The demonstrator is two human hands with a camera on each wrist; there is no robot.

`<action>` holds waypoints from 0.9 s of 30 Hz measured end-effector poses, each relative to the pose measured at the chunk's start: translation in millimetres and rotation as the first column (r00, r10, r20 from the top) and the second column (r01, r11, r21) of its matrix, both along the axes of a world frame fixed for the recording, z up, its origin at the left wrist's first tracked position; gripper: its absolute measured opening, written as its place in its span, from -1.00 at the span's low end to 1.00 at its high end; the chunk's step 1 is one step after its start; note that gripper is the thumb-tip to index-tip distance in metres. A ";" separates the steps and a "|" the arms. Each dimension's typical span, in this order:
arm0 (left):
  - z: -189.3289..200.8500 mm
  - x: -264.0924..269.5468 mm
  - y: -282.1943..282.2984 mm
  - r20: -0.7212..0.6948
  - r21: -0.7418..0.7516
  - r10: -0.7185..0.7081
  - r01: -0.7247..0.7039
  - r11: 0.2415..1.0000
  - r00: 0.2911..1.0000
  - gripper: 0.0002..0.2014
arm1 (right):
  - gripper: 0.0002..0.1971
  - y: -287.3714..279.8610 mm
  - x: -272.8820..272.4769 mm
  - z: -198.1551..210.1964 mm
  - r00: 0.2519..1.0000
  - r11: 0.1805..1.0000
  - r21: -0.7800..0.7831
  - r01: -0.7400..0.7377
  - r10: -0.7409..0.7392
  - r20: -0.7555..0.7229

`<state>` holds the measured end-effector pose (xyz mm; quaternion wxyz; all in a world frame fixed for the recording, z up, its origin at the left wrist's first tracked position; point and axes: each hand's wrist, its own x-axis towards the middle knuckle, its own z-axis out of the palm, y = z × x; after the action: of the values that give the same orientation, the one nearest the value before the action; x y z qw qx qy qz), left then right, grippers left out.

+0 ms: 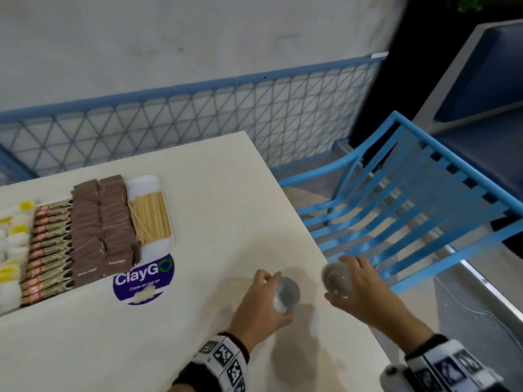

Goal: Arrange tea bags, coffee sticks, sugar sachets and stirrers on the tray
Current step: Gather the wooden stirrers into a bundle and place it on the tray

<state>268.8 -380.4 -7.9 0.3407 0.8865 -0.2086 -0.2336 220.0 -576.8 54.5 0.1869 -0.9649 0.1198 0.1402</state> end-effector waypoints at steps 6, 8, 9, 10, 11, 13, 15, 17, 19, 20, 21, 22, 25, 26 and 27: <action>3.0 60.3 65.1 0.061 -0.009 0.288 -0.288 0.958 0.956 -0.26 | -0.19 44.3 117.3 -4.2 0.980 0.974 0.122 -0.188 0.178 0.092; 1.9 80.2 84.0 0.083 -0.016 0.364 -0.364 0.931 0.928 -0.26 | -0.18 64.4 153.3 -9.1 0.965 0.954 0.162 -0.254 0.237 0.116; 0.8 89.9 92.0 0.099 -0.018 0.400 -0.400 0.916 0.911 -0.26 | -0.17 74.4 170.7 -12.3 0.956 0.942 0.181 -0.284 0.263 0.131; -0.7 99.3 99.4 0.113 -0.027 0.435 -0.435 0.900 0.893 -0.26 | -0.15 84.4 187.8 -15.9 0.946 0.930 0.196 -0.312 0.286 0.151; -2.5 108.1 106.2 0.120 -0.047 0.466 -0.464 0.885 0.877 -0.26 | -0.13 94.4 204.2 -19.5 0.939 0.919 0.210 -0.333 0.303 0.163; -6.6 122.4 116.1 0.116 -0.091 0.518 -0.510 0.855 0.848 -0.25 | -0.11 114.8 234.0 -25.4 0.930 0.904 0.233 -0.358 0.323 0.176; -13.1 133.3 122.1 0.111 -0.139 0.558 -0.544 0.828 0.822 -0.23 | -0.10 134.8 259.4 -30.3 0.920 0.893 0.238 -0.383 0.346 0.184; -19.6 141.9 124.9 0.103 -0.194 0.589 -0.565 0.802 0.802 -0.19 | -0.10 152.3 280.7 -36.1 0.914 0.883 0.246 -0.399 0.363 0.182; -25.9 149.7 126.0 0.064 -0.244 0.614 -0.584 0.774 0.787 -0.14 | -0.10 166.2 298.2 -41.9 0.911 0.876 0.256 -0.409 0.376 0.168; -29.4 153.6 126.9 0.048 -0.263 0.626 -0.595 0.759 0.778 -0.11 | -0.10 172.3 305.8 -44.7 0.911 0.874 0.258 -0.411 0.382 0.156; -32.2 157.3 127.4 0.034 -0.275 0.638 -0.607 0.746 0.769 -0.09 | -0.10 177.5 312.6 -47.4 0.911 0.874 0.259 -0.412 0.388 0.140; -35.4 160.4 128.2 0.024 -0.277 0.645 -0.615 0.738 0.764 -0.08 | -0.10 182.2 318.5 -50.1 0.911 0.873 0.260 -0.412 0.392 0.126; -45.6 167.2 130.3 0.002 -0.296 0.649 -0.619 0.727 0.761 -0.05 | -0.10 194.1 332.0 -58.6 0.917 0.873 0.282 -0.398 0.386 0.101; -49.9 168.9 131.6 -0.015 -0.309 0.655 -0.627 0.715 0.755 -0.06 | -0.10 198.0 335.7 -62.2 0.918 0.872 0.288 -0.395 0.386 0.093; -52.8 170.3 132.8 -0.032 -0.316 0.659 -0.633 0.707 0.751 -0.07 | -0.10 201.6 338.5 -65.3 0.917 0.871 0.291 -0.396 0.389 0.086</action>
<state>439.1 -247.5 -60.6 0.5253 0.8478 0.0672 -0.0268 558.5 -375.2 -10.7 0.3013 -0.9307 -0.1036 0.1798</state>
